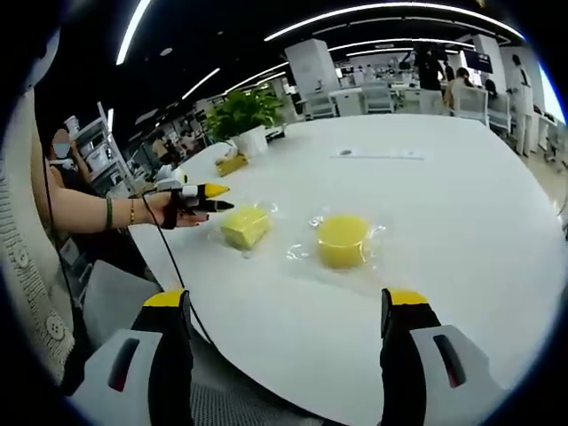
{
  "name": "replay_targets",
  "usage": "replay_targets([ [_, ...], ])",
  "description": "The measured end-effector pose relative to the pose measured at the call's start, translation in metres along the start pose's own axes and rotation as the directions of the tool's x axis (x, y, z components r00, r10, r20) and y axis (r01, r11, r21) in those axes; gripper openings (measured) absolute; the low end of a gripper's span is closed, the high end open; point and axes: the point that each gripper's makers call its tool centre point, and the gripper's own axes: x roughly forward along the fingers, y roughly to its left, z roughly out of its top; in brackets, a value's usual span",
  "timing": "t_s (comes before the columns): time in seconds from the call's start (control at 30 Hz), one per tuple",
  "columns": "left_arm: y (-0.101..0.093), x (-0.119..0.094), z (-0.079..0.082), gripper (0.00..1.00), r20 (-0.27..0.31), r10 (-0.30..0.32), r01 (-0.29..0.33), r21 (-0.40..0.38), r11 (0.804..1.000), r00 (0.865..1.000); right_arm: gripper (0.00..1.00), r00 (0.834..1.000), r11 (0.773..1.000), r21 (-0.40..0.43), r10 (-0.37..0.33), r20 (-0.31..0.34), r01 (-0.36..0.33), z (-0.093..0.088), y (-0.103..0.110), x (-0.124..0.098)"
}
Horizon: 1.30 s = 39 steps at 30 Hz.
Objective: Compare the silicone blocks by pressing each to a similar depth, holding the contact briefly, and releasing to observe deformation and rebound differences across the visible hardness samples.
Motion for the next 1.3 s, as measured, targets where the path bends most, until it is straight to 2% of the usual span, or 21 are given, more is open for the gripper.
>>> replay_targets([
  [0.1, 0.001, 0.006, -0.004, 0.5, -0.008, -0.007, 0.007, -0.027, 1.0, 1.0, 0.82, 1.0, 1.0, 0.002, -0.011, -0.008, 0.011, 0.0, -0.003, 0.0],
  [0.23, 0.004, 0.016, -0.012, 0.47, -0.029, -0.041, 0.037, -0.117, 0.992, 0.999, 0.82, 1.0, 1.0, 0.014, -0.017, -0.019, 0.017, -0.003, -0.005, 0.001],
  [0.27, 0.003, 0.017, -0.01, 0.45, -0.017, -0.062, 0.059, -0.123, 0.991, 0.998, 0.82, 1.0, 1.0, 0.015, -0.016, -0.026, 0.016, -0.004, -0.005, 0.002],
  [0.3, 0.004, 0.017, -0.011, 0.42, -0.014, -0.055, 0.052, -0.17, 0.984, 0.998, 0.82, 0.999, 1.0, 0.016, -0.015, -0.03, 0.015, -0.005, -0.004, 0.002],
  [0.4, 0.009, 0.021, -0.009, 0.35, -0.003, -0.074, 0.072, -0.215, 0.974, 0.997, 0.79, 0.999, 0.999, 0.032, -0.028, -0.039, 0.029, -0.006, -0.006, 0.004],
  [0.47, 0.014, 0.022, -0.009, 0.28, -0.007, -0.072, 0.069, -0.224, 0.972, 0.997, 0.79, 0.999, 0.999, 0.034, -0.02, -0.035, 0.021, -0.005, -0.005, 0.005],
  [0.67, 0.028, 0.027, -0.006, 0.18, -0.011, -0.093, 0.088, -0.236, 0.968, 0.996, 0.85, 1.0, 1.0, 0.019, -0.007, 0.0, 0.007, 0.005, -0.002, 0.007],
  [0.73, 0.034, 0.029, -0.006, 0.15, -0.024, -0.097, 0.089, -0.222, 0.971, 0.995, 0.85, 1.0, 1.0, 0.011, -0.009, -0.005, 0.009, 0.005, -0.003, 0.007],
  [0.83, 0.037, 0.03, -0.003, 0.11, -0.01, -0.111, 0.105, -0.234, 0.967, 0.994, 0.84, 1.0, 1.0, 0.005, -0.013, -0.013, 0.014, 0.003, -0.004, 0.007],
  [0.9, 0.031, 0.03, -0.004, 0.07, -0.003, -0.133, 0.129, -0.224, 0.966, 0.991, 0.84, 1.0, 1.0, 0.004, -0.016, -0.016, 0.016, 0.002, -0.004, 0.006],
  [0.97, 0.028, 0.03, -0.005, 0.04, -0.007, -0.126, 0.123, -0.179, 0.976, 0.992, 0.84, 1.0, 1.0, 0.004, -0.019, -0.02, 0.019, 0.001, -0.005, 0.006],
  [1.1, 0.025, 0.03, -0.003, 0.0, -0.003, -0.132, 0.13, -0.13, 0.983, 0.991, 0.84, 1.0, 1.0, 0.007, -0.018, -0.019, 0.018, 0.001, -0.005, 0.006],
  [1.13, 0.023, 0.03, -0.002, 0.0, -0.004, -0.13, 0.129, -0.061, 0.99, 0.992, 0.84, 1.0, 1.0, 0.006, -0.017, -0.017, 0.017, 0.001, -0.005, 0.006],
  [1.2, 0.02, 0.029, -0.004, 0.0, -0.029, -0.12, 0.121, 0.023, 0.992, 0.992, 0.83, 1.0, 1.0, 0.008, -0.014, -0.016, 0.014, 0.002, -0.005, 0.007],
  [1.3, 0.016, 0.028, -0.003, 0.0, -0.048, -0.1, 0.104, 0.087, 0.991, 0.994, 0.83, 1.0, 1.0, 0.008, -0.007, -0.016, 0.007, 0.001, -0.004, 0.008],
])
